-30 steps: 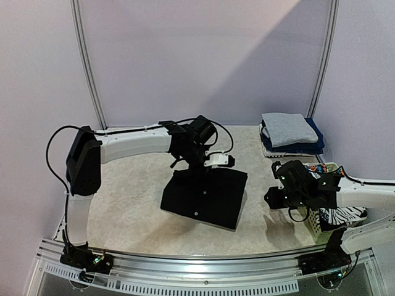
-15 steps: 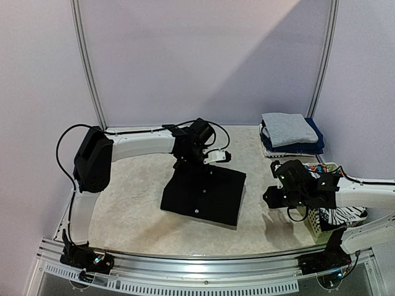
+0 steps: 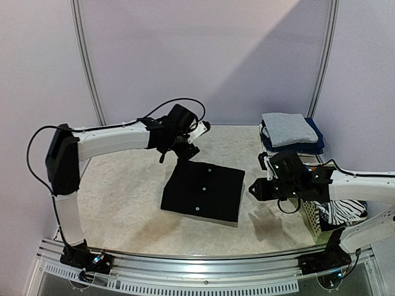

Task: Fold and stack the mixed laundry pile
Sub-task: Fold the 2/3-rectangle-folded shirt at the center of the board, then pick up the square-folded shirt from the center of the board.

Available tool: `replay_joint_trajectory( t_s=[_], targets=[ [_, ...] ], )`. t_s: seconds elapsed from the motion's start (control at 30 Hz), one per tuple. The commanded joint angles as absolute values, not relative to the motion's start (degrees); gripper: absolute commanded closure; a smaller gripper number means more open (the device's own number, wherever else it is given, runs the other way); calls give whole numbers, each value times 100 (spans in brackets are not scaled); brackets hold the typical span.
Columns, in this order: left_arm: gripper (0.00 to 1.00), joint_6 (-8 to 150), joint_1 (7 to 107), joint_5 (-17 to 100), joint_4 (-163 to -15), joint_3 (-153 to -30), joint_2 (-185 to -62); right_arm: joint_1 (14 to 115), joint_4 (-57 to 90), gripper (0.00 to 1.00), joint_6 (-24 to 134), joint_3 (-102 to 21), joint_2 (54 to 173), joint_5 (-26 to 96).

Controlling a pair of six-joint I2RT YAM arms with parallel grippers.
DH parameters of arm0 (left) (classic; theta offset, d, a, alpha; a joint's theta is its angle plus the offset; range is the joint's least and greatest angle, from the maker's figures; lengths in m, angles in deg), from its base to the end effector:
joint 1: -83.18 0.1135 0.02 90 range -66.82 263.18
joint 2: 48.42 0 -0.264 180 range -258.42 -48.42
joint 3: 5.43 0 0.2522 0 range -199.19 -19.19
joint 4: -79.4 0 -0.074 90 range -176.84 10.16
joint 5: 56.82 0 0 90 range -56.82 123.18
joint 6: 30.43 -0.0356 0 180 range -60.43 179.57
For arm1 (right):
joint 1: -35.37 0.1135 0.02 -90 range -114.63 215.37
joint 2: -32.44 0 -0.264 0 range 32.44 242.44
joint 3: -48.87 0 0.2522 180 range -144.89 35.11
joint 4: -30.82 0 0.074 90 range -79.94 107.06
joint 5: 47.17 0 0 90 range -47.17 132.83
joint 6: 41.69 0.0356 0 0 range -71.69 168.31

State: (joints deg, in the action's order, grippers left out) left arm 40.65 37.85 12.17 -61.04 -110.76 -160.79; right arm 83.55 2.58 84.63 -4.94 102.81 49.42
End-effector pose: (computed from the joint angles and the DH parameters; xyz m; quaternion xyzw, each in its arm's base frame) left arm 0.3215 -0.3071 0.2488 0.4287 0.8095 0.0819 0.3926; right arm 0.1702 0.1841 0.2132 -0.0733 0.9190 0.2187 0.3197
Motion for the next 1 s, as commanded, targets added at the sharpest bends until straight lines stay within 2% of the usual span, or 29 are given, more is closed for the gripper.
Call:
replay_joint_trajectory(
  t_s=[0.0, 0.17, 0.43, 0.67, 0.97],
  targets=[
    [31, 5326, 3801, 1340, -6492, -10403, -15140, 8264, 535, 74, 8271, -1084, 10680, 4702],
    [35, 5923, 3636, 1815, -6634, -9721, -14603, 7935, 551, 75, 8165, -1650, 11310, 4080],
    [42, 6702, 3554, 2050, -7038, -8943, -14541, 7339, 596, 70, 8072, -2241, 12341, 3447],
    [43, 6953, 3563, 2096, -7596, -8396, -14843, 7027, 810, 78, 7906, -2779, 13430, 2930],
    [45, 7378, 3697, 1818, -8125, -7720, -15528, 6687, 1114, 81, 7694, -3409, 14991, 2326]
  ],
)
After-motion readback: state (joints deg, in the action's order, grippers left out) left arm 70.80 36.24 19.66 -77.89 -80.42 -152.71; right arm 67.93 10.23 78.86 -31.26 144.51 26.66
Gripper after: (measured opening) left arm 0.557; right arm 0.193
